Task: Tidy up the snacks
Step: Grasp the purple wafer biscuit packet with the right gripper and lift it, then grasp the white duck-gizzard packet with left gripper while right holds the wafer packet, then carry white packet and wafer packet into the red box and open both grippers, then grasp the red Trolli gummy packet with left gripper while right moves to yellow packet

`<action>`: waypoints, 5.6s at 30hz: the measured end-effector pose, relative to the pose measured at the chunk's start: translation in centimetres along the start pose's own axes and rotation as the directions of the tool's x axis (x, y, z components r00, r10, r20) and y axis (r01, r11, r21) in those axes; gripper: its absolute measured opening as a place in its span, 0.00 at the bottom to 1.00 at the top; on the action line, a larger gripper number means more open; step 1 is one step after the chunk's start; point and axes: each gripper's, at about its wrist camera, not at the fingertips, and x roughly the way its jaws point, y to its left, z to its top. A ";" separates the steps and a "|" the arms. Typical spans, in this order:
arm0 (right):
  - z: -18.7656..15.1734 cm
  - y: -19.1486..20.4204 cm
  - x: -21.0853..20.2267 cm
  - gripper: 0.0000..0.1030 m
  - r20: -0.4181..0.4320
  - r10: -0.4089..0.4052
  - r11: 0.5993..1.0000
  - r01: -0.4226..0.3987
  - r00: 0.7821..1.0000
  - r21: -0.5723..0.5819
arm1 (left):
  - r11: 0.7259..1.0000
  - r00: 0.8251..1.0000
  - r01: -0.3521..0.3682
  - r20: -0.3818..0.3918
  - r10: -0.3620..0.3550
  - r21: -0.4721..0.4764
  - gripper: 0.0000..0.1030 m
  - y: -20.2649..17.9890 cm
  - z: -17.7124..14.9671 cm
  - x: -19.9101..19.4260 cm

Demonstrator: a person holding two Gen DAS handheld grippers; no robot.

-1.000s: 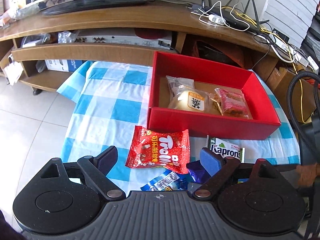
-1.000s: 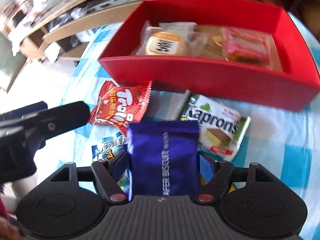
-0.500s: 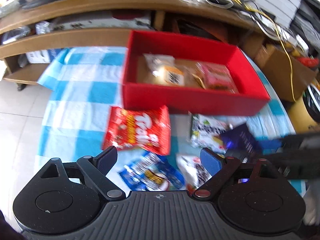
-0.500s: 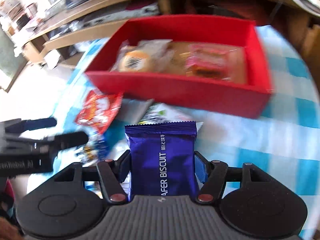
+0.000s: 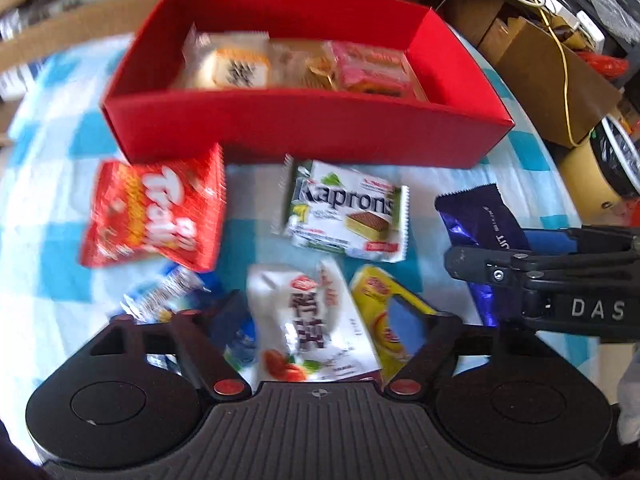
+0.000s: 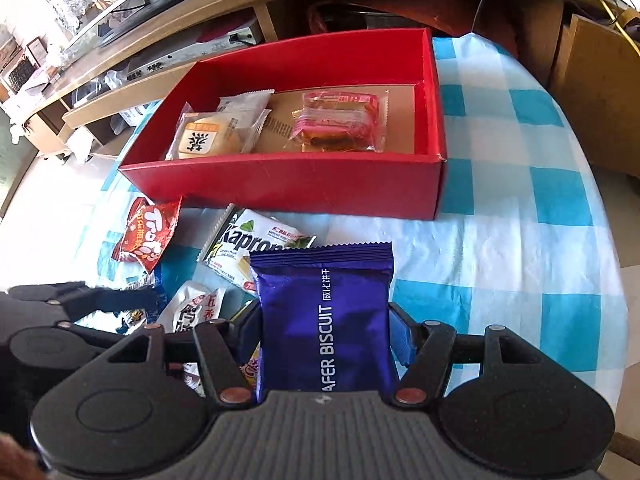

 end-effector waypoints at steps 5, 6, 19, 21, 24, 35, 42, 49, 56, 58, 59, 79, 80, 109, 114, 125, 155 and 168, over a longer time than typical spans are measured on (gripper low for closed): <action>-0.1 -1.0 -0.2 0.69 0.004 0.001 1.000 -0.001 1.000 0.022 | 1.000 1.000 0.013 -0.019 -0.013 -0.003 0.62 -0.4 0.0 0.4; -0.1 -1.2 -0.2 0.69 0.003 0.001 1.000 -0.001 1.000 0.025 | 1.000 1.000 0.013 -0.016 -0.013 -0.005 0.62 -0.3 -0.1 0.4; 0.0 -0.8 -0.1 0.69 0.002 0.011 1.000 -0.011 1.000 0.018 | 0.999 1.000 0.023 -0.001 -0.022 0.029 0.62 -0.6 -0.3 0.8; 0.0 -0.9 -0.2 0.69 0.004 0.012 1.000 -0.012 1.000 0.020 | 0.999 1.000 0.023 0.002 -0.024 0.021 0.61 -0.4 -0.3 0.6; 0.1 -0.8 -0.3 0.69 0.008 0.015 1.000 -0.015 1.000 0.016 | 1.000 1.000 0.017 0.009 -0.017 0.025 0.60 -0.3 -0.6 0.3; 0.8 0.3 -1.3 0.69 0.070 0.009 1.000 -0.008 0.998 -0.007 | 0.993 0.984 -0.070 0.171 0.054 0.094 0.60 -1.6 -0.1 -3.5; 1.2 1.3 -1.4 0.69 0.101 -0.027 0.998 0.032 0.994 -0.047 | 0.991 0.978 -0.103 0.188 0.085 0.088 0.60 -1.3 0.2 -3.7; 1.0 1.5 -1.0 0.69 0.091 -0.036 0.997 0.041 0.995 -0.061 | 0.990 0.971 -0.125 0.213 0.108 0.070 0.60 -0.7 0.5 -4.3; 1.0 2.0 -1.0 0.69 0.091 -0.029 0.996 0.036 0.995 -0.076 | 0.985 0.964 -0.156 0.230 0.135 0.073 0.60 -0.8 0.8 -4.4; 1.0 2.0 -1.1 0.69 0.092 -0.029 0.997 0.036 0.995 -0.074 | 0.984 0.963 -0.160 0.233 0.139 0.072 0.60 -0.8 0.9 -4.4; 1.1 2.0 -1.1 0.69 0.093 -0.028 0.997 0.035 0.995 -0.073 | 0.984 0.961 -0.165 0.236 0.144 0.073 0.60 -0.8 0.9 -4.4; 5.6 2.5 -2.8 0.69 0.216 -0.052 0.998 0.060 0.975 -0.032 | 0.971 0.906 -0.235 0.370 0.203 0.042 0.59 -1.5 5.0 -6.2; 6.0 2.5 -2.8 0.69 0.222 -0.052 0.998 0.059 0.974 -0.028 | 0.971 0.903 -0.236 0.377 0.205 0.039 0.59 -1.5 5.4 -6.3; 13.2 0.5 5.5 0.69 0.170 -0.078 0.997 0.079 0.982 0.002 | 0.971 0.921 -0.235 0.311 0.236 -0.041 0.60 1.0 12.4 0.7; 13.2 0.4 5.7 0.69 0.166 -0.078 0.997 0.080 0.983 -0.001 | 0.970 0.922 -0.239 0.304 0.240 -0.041 0.61 1.0 12.5 0.8; 13.3 0.0 5.9 0.69 0.160 -0.095 0.995 0.094 0.983 0.016 | 0.969 0.926 -0.240 0.289 0.245 -0.053 0.72 1.2 12.8 0.9; 11.3 2.4 2.2 0.73 0.209 -0.058 0.997 0.067 0.976 -0.037 | 0.977 0.928 -0.176 0.312 0.204 -0.116 0.84 2.7 9.7 -3.3; 6.1 6.5 0.7 0.74 0.131 0.035 0.986 -0.013 0.991 -0.168 | 0.970 0.949 -0.156 0.244 0.200 -0.186 0.86 5.6 4.5 -5.2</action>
